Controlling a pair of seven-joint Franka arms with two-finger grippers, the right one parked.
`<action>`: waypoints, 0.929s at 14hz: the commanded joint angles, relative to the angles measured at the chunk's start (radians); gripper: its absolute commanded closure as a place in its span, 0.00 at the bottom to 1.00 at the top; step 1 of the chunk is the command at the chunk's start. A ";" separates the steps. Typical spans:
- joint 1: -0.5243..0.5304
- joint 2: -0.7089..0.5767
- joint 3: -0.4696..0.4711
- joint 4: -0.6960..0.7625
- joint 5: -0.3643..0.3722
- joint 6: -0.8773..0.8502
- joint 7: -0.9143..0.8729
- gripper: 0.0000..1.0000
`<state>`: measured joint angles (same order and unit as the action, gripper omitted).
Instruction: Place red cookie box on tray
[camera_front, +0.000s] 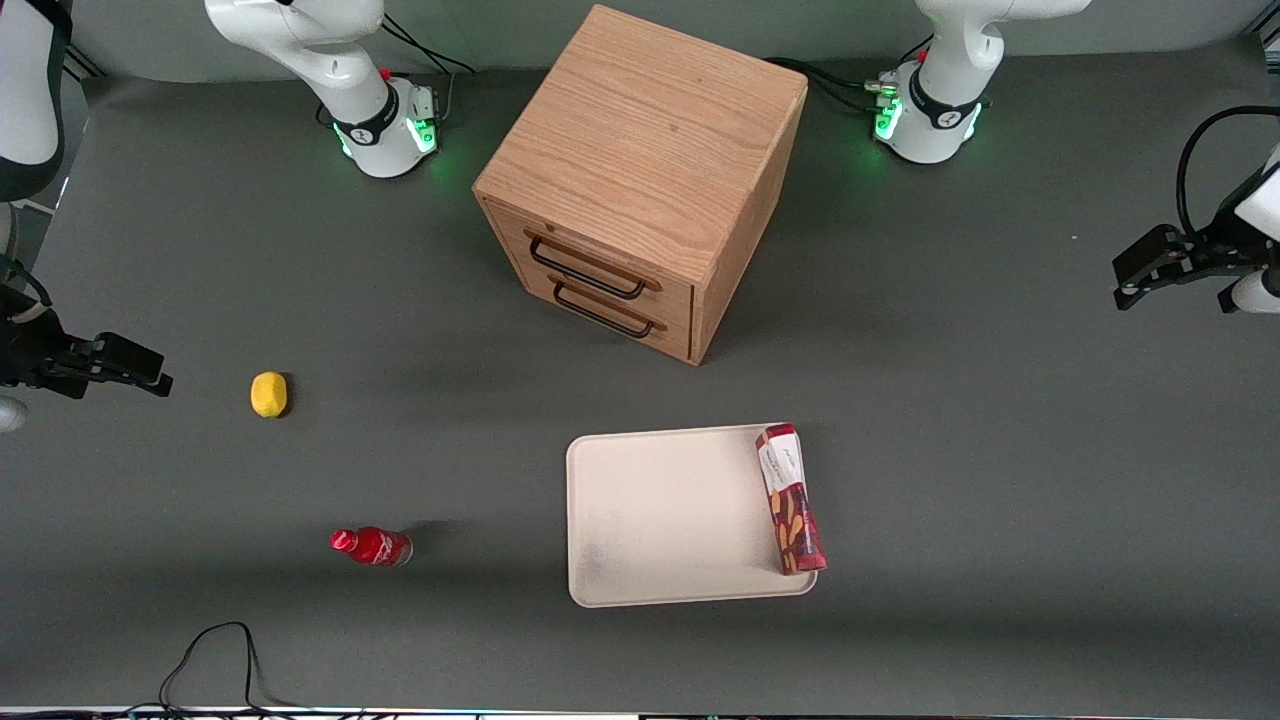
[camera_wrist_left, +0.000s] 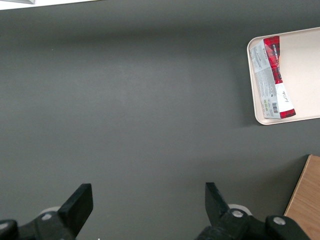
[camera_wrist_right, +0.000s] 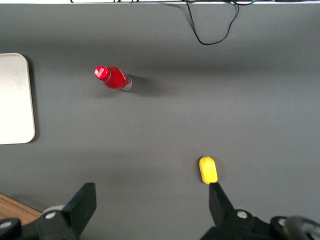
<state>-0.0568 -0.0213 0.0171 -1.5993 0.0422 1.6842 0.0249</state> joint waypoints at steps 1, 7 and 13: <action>0.003 -0.023 0.003 -0.024 -0.012 0.018 -0.008 0.00; 0.011 -0.025 -0.022 -0.018 -0.025 -0.008 -0.066 0.00; 0.009 -0.023 -0.022 -0.010 -0.035 -0.044 -0.099 0.00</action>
